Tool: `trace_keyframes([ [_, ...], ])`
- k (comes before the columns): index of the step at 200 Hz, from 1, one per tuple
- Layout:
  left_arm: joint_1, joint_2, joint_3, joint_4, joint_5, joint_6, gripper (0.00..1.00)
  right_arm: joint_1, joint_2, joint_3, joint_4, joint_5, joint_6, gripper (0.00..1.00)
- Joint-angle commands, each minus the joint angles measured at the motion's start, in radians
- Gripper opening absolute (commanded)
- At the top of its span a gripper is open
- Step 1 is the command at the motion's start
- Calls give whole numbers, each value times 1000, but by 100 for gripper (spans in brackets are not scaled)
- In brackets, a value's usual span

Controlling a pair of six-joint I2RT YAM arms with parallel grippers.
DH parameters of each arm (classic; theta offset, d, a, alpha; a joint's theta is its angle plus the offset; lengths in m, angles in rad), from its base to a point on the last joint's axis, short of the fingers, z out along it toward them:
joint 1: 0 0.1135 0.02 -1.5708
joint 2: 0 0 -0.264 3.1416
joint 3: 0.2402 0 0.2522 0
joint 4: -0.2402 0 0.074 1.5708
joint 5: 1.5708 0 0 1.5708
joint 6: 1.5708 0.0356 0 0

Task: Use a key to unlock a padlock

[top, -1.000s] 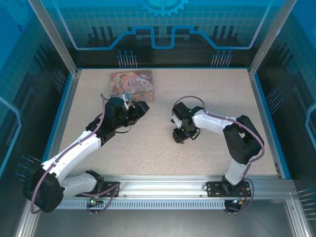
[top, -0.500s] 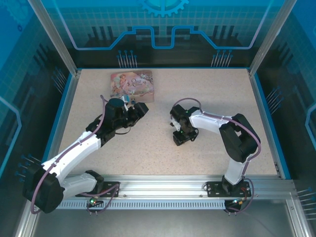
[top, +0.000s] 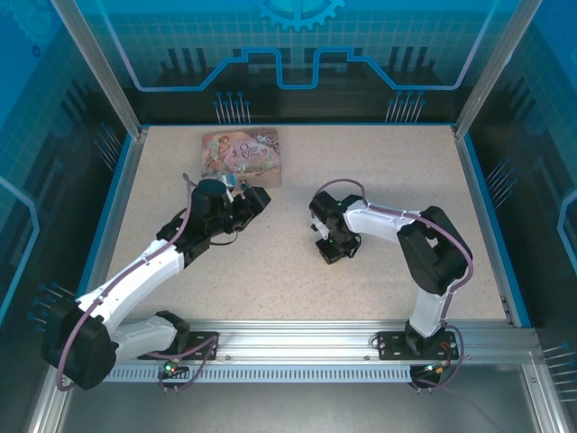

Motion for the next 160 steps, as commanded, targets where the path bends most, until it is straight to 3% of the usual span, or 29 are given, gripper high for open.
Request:
trace_keyframes([
  [1,8,-9,4,-12,-8,24,69,7,-4,-35,19,-42,-1,9],
  [32,8,-4,9,-17,-10,30,69,-14,-69,-65,63,-77,-18,0],
  [113,9,-6,16,-15,-6,66,69,-86,-213,-153,181,-236,-25,0],
  [160,9,-19,9,133,101,137,69,-185,-417,-274,405,-392,90,0],
])
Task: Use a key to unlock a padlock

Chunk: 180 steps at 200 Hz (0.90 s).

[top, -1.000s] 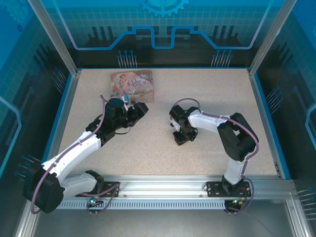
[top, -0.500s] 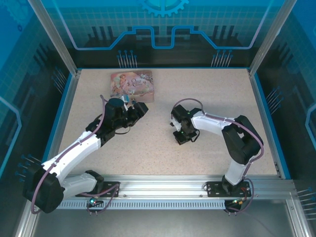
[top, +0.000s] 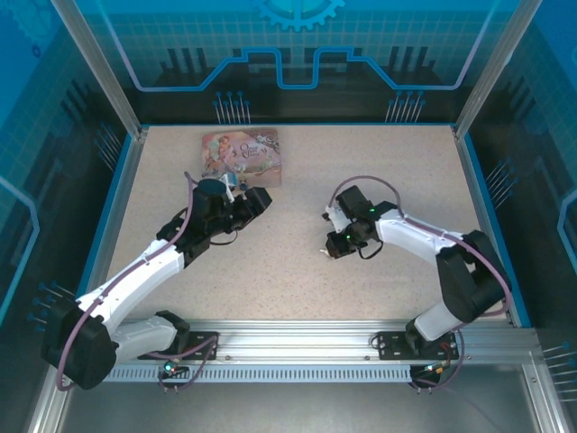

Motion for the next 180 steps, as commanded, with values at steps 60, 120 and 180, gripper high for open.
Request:
trace_keyframes([
  [60,-48,78,24,461,238,69,66,-110,-347,-171,649,-250,444,0],
  [120,-122,196,108,501,253,84,63,-97,-377,-141,737,-299,553,0],
  [180,-142,253,127,530,252,65,57,-81,-392,-141,742,-313,564,0],
])
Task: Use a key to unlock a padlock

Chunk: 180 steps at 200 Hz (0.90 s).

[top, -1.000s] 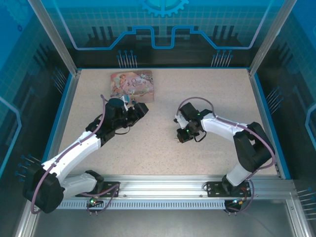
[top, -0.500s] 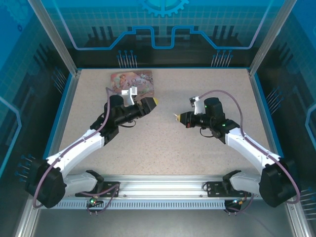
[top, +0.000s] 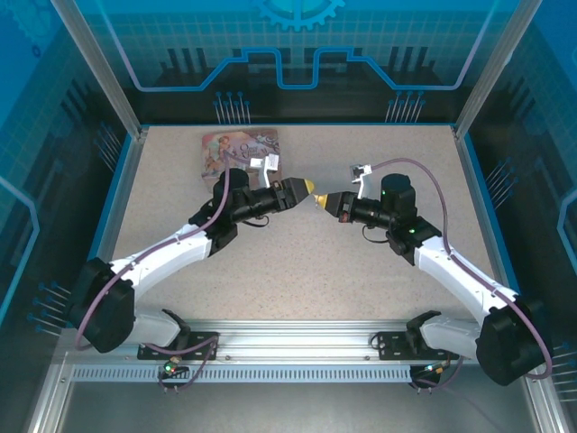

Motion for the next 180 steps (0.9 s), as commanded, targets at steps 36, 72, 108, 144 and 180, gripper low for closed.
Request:
trace_keyframes([
  [36,-20,39,39,36,21,1,53,20,-24,16,43,-21,30,0],
  [72,-26,53,46,42,27,0,33,30,-16,21,38,-15,30,0],
  [108,-29,55,47,37,27,1,6,30,-19,19,38,-11,31,0],
  [144,-28,47,43,22,18,11,0,28,-14,21,24,-22,29,0],
  [180,-28,21,25,-4,-19,31,14,21,-24,28,-8,-12,19,0],
])
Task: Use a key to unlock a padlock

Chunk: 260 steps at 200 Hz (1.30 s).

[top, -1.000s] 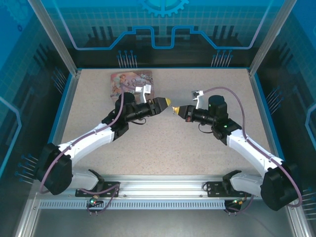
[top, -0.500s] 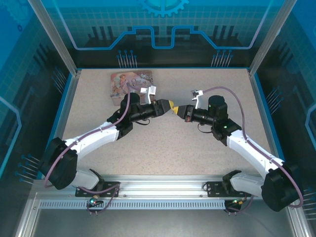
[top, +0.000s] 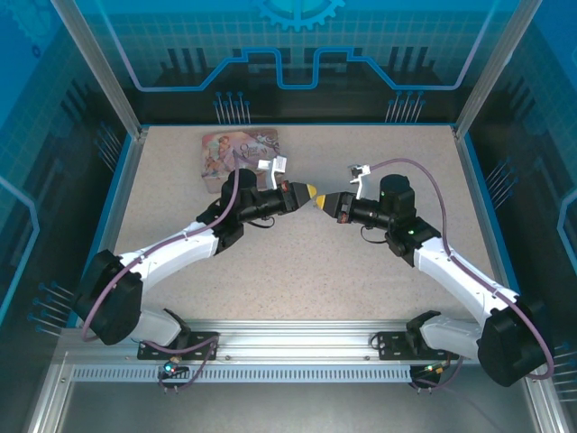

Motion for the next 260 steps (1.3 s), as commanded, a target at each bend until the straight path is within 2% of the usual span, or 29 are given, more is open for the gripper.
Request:
trace_keyframes([
  [1,-4,-30,7,-14,-27,31,15,1,-18,27,-22,-7,-2,0],
  [17,-3,-57,-22,2,-40,48,23,-12,-29,29,-25,-6,2,0],
  [34,0,-90,-55,-4,-68,45,46,-29,-43,31,-24,-14,3,0],
  [41,5,-102,-67,-11,-78,30,53,-34,-49,35,-29,-17,-1,0],
  [75,29,-106,-69,-132,-73,-160,65,-56,-66,43,-47,-17,-18,0],
  [87,27,-87,-67,-123,-47,-240,67,-59,-60,44,-43,-18,-16,0],
  [111,10,-48,-88,6,-17,-386,71,-57,-37,42,-24,-24,-8,0],
  [145,-14,-8,-82,46,-25,-466,74,-52,-10,33,8,-30,6,0],
  [167,-27,38,-87,127,-12,-542,75,-44,3,36,9,-31,4,0],
  [221,-39,65,-80,147,-18,-569,75,-28,27,36,16,-30,2,0],
  [260,-40,76,-86,183,-16,-586,72,-9,39,43,7,-30,-2,0],
])
